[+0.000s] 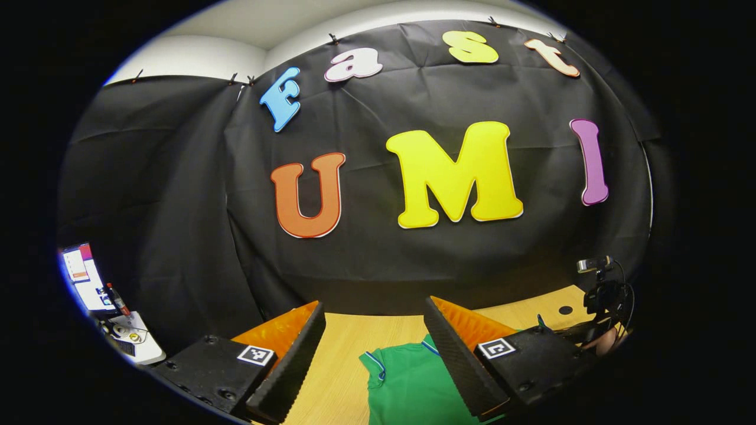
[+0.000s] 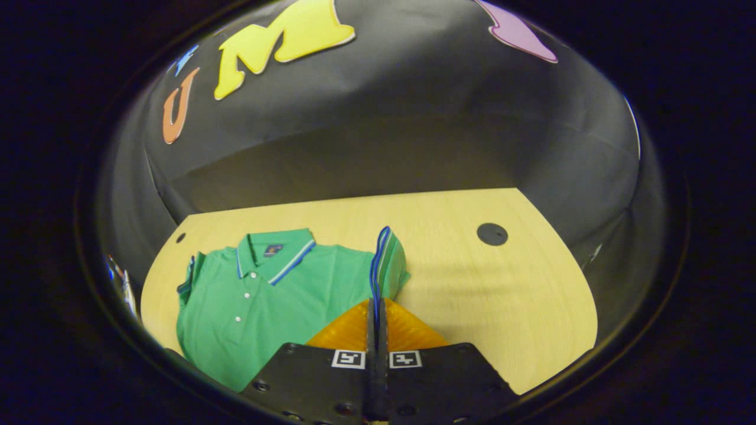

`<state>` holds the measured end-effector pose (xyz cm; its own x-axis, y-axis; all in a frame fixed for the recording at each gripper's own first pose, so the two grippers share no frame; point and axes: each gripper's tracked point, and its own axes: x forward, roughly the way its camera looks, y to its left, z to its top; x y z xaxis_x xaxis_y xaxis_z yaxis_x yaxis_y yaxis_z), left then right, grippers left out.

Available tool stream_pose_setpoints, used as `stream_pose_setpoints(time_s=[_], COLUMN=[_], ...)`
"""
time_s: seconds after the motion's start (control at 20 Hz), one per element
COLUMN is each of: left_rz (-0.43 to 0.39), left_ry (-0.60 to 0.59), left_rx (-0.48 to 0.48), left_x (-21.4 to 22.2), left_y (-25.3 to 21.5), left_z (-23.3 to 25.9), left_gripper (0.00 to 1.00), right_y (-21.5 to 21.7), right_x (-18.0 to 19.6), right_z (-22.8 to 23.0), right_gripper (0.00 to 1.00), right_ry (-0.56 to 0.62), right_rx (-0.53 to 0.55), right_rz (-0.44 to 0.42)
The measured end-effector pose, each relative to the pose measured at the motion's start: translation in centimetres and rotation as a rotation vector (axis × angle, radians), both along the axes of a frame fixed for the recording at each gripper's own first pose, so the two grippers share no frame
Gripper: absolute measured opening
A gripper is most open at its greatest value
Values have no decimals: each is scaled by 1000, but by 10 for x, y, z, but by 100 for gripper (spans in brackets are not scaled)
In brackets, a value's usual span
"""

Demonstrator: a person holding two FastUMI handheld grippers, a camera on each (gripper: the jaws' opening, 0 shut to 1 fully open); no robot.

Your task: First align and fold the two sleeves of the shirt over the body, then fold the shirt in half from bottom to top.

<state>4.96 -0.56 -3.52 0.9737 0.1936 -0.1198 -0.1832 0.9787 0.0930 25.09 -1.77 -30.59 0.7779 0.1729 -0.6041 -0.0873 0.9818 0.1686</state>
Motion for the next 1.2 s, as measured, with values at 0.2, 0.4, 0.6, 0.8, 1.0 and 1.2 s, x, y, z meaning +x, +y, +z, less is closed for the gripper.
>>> stream_pose_setpoints(time_s=[0.2,0.4,0.6,0.8,1.0,1.2], left_rz=[35,89,136,162,146,60], left_ry=[-6,-2,5,4,10,30], left_rx=[9,6,2,0,-19,-49], left_x=[-11,-27,-41,-48,-43,-22], left_y=[17,39,55,68,70,59], left_z=[5,6,5,6,0,-17], left_gripper=[100,94,100,100,100,100], right_y=[50,90,119,140,147,128], right_x=[3,5,7,7,1,-20], right_z=[15,1,-15,-16,6,42], right_gripper=[0,0,0,13,57,92], right_ry=[-16,23,56,62,13,-43], right_rx=[11,-11,-44,-19,-2,-33], right_rz=[51,82,110,120,142,134])
